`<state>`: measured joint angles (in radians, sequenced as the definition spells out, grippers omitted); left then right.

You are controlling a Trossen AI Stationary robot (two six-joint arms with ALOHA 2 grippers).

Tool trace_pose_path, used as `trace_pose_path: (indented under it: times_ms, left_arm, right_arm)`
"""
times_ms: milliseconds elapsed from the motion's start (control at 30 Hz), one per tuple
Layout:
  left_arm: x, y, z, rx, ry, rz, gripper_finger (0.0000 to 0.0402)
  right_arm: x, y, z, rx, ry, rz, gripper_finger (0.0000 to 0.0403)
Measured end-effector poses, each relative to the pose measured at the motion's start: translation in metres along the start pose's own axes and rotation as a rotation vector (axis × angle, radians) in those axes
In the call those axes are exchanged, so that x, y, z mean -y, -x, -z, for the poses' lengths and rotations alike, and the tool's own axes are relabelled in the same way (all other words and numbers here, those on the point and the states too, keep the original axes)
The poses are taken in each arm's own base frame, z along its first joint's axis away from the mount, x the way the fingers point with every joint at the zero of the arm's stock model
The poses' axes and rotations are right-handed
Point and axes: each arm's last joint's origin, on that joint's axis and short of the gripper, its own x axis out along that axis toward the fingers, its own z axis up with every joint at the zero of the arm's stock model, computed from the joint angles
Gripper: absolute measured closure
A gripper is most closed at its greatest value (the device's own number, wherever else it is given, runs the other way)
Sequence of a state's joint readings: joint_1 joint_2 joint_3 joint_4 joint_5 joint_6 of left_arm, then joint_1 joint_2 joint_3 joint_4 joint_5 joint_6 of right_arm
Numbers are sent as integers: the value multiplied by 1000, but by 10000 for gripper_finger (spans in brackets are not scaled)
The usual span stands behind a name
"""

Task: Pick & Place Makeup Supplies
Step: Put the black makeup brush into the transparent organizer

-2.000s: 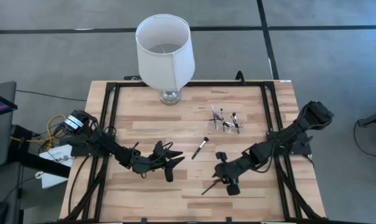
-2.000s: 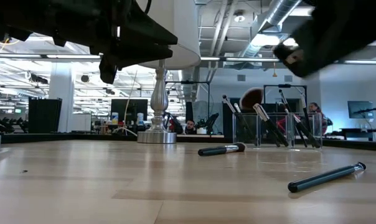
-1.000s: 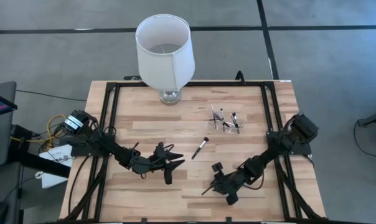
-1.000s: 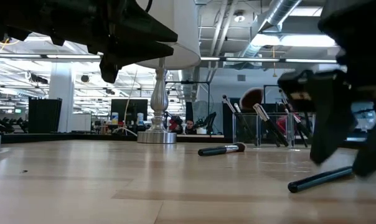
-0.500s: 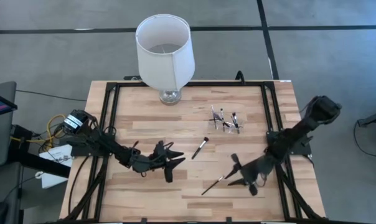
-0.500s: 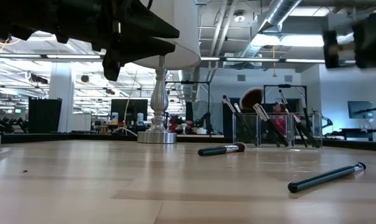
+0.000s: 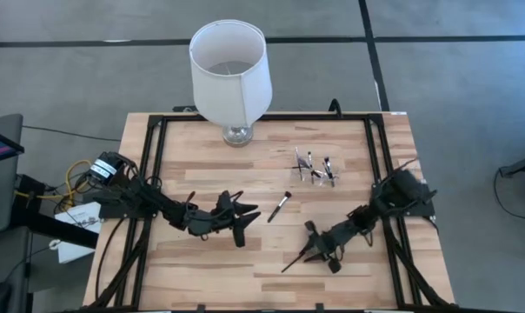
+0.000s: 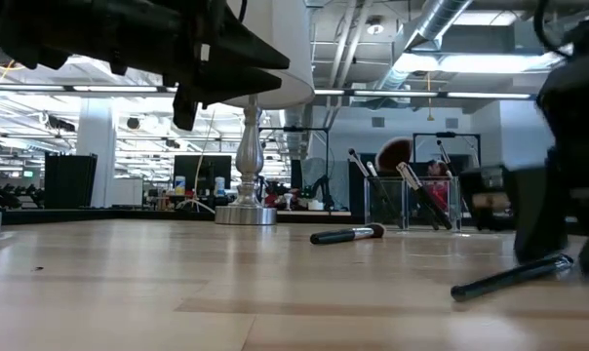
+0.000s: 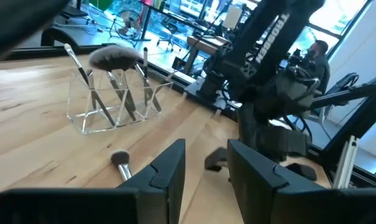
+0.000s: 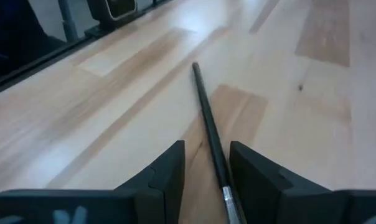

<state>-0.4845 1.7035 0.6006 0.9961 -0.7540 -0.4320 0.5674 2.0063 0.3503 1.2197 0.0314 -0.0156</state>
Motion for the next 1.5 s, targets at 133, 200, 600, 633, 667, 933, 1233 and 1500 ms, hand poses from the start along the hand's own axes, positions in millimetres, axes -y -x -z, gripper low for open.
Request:
trace_pose_path:
  times_ms: [133,200,600,633,667,933,1233,1500]
  left_arm:
    - [-2,-1,-1,3,0,-7,286]
    - [-2,-2,-1,3,0,-9,286]
    - [21,-26,-8,-91,-11,346,302]
    - [26,-32,-7,-105,-24,399,306]
    - [29,-38,-5,-119,-27,431,308]
    - [28,-78,32,-312,-96,324,286]
    - [24,-80,59,-441,-69,343,220]
    - [24,-79,58,-452,-76,311,215]
  right_arm:
    - [5,-12,12,-9,3,20,284]
    - [7,-14,17,17,-1,26,292]
    - [18,-11,20,54,-35,42,395]
    - [20,-9,17,48,-29,50,396]
    - [22,-9,13,49,-32,69,396]
    - [34,-10,-19,-113,-64,160,402]
    - [40,-8,-46,-197,-57,177,401]
    - [39,-9,-44,-214,-127,234,386]
